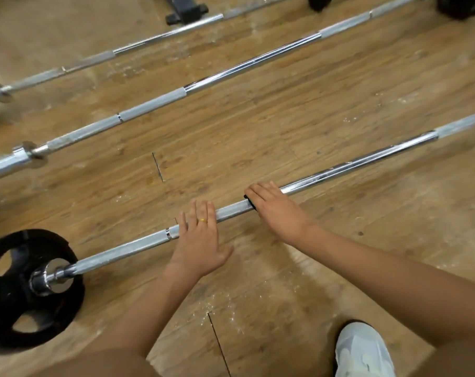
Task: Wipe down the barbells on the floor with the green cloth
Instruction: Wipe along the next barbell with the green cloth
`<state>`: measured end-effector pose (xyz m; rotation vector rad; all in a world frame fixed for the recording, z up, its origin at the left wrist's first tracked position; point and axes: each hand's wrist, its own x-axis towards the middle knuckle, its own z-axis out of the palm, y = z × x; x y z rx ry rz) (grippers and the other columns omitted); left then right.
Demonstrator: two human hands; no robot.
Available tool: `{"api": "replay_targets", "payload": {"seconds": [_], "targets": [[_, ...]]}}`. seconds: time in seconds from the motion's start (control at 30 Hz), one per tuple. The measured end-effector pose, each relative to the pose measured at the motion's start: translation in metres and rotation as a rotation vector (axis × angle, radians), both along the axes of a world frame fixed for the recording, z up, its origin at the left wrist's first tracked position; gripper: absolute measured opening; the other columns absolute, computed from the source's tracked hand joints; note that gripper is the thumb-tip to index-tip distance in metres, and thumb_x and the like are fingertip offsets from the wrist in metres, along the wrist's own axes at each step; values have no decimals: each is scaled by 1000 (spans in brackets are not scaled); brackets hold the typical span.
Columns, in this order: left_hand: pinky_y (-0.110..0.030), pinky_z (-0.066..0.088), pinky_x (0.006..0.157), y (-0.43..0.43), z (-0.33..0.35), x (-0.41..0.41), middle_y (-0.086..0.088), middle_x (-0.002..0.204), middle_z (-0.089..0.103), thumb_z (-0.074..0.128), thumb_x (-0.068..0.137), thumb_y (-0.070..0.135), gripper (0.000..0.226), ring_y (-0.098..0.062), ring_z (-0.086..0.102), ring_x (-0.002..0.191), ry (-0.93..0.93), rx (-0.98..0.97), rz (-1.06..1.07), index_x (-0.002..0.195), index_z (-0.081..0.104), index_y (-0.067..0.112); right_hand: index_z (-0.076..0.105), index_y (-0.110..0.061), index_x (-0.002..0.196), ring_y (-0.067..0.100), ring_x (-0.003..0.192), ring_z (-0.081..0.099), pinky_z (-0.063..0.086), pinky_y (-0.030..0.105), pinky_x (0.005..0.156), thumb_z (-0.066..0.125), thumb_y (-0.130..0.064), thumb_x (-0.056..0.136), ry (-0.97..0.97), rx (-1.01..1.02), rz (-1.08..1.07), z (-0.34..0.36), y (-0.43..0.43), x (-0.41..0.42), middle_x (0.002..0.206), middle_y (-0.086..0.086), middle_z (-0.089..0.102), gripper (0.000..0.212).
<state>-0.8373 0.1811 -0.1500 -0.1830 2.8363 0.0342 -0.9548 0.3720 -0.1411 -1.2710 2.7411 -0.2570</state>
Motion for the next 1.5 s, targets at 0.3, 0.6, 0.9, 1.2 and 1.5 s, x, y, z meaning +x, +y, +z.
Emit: {"api": "replay_targets", "payload": {"seconds": [0.3, 0.6, 0.9, 1.2, 1.5], "targets": [[-54, -5, 123, 14, 16, 1, -24, 166, -8, 48, 88, 70, 116, -41, -13, 153, -42, 27, 44, 157, -9, -4, 56, -1, 133, 38, 125, 53, 33, 52, 115, 60, 6, 88, -13, -211, 15, -10, 4, -2, 133, 17, 58, 46], [-54, -6, 124, 8, 17, -4, -22, 166, -11, 49, 90, 69, 115, -37, -18, 153, -57, 16, 24, 157, -10, -3, 52, 0, 138, 37, 131, 47, 24, 50, 117, 55, 5, 93, -34, -239, -94, -8, -3, 1, 139, 16, 54, 45], [-53, -1, 124, 4, 17, -1, -20, 167, -10, 49, 92, 64, 110, -33, -15, 154, -60, 32, 8, 158, -10, -2, 52, -3, 139, 34, 130, 50, 25, 49, 119, 54, 4, 92, 7, -172, -66, -10, 17, -18, 139, 14, 55, 48], [-54, 1, 124, 19, 21, 7, -20, 167, -11, 48, 88, 70, 116, -35, -15, 154, -82, -10, 30, 157, -11, -2, 38, -8, 150, 26, 145, 31, 11, 39, 123, 51, 5, 94, -20, -110, 24, -4, 24, 0, 155, 9, 39, 59], [-56, -3, 122, 25, 5, 20, -22, 166, -12, 40, 86, 78, 120, -37, -16, 153, -19, -73, 21, 156, -14, -3, 26, -10, 156, 25, 152, 14, -1, 35, 123, 49, 2, 96, -33, -104, -67, -5, 36, 24, 162, 7, 25, 65]]}}
